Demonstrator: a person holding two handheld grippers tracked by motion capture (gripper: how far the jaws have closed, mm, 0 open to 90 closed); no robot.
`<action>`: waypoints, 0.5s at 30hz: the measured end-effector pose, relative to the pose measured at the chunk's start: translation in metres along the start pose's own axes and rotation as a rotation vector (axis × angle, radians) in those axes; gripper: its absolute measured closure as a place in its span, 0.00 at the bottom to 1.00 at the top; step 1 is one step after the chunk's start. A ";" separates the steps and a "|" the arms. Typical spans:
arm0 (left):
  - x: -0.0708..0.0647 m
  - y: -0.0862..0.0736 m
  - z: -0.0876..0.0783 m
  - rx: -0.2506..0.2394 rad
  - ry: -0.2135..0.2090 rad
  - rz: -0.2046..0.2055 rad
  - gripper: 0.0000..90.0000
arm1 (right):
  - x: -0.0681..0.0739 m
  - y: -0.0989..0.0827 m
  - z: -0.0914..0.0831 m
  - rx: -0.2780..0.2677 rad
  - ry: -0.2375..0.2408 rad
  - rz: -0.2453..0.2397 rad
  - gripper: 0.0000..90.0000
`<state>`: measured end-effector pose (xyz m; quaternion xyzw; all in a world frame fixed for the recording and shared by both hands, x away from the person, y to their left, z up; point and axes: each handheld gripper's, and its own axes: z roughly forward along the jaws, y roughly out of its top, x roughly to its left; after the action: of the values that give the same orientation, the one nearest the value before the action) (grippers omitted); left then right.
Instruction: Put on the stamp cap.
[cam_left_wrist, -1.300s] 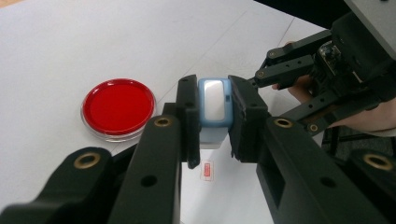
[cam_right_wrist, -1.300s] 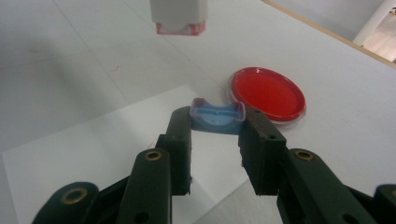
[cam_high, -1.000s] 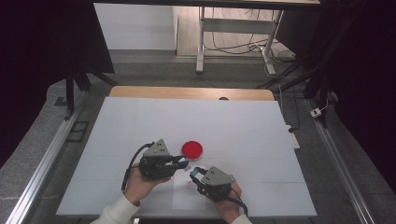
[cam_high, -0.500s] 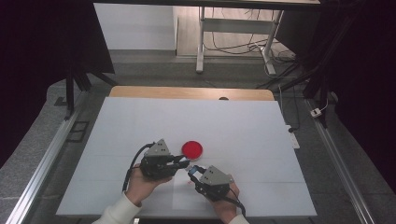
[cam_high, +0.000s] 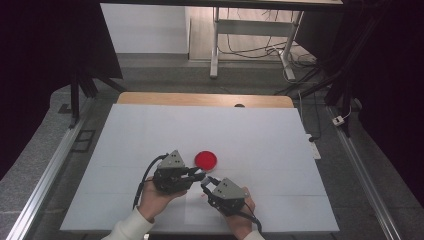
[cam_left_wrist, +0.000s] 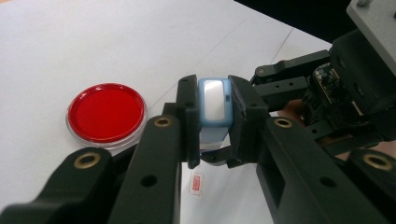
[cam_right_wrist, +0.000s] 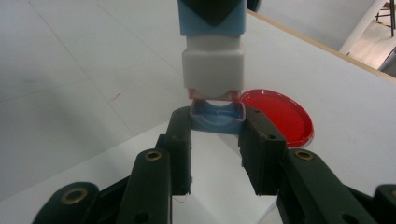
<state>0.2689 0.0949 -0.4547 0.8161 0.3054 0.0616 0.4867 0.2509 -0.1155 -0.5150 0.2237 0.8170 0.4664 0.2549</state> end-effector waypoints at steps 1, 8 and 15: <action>0.000 0.000 0.000 0.001 0.000 0.000 0.84 | 0.000 0.000 0.000 -0.001 -0.001 0.000 0.72; -0.001 -0.001 0.002 -0.006 0.005 -0.001 0.84 | 0.000 0.000 0.000 -0.007 -0.008 0.016 0.72; -0.002 -0.002 0.004 -0.008 0.009 -0.004 0.84 | 0.001 0.000 0.000 -0.012 -0.026 0.017 0.72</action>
<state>0.2682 0.0914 -0.4577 0.8133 0.3091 0.0656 0.4885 0.2499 -0.1152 -0.5155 0.2353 0.8089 0.4704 0.2627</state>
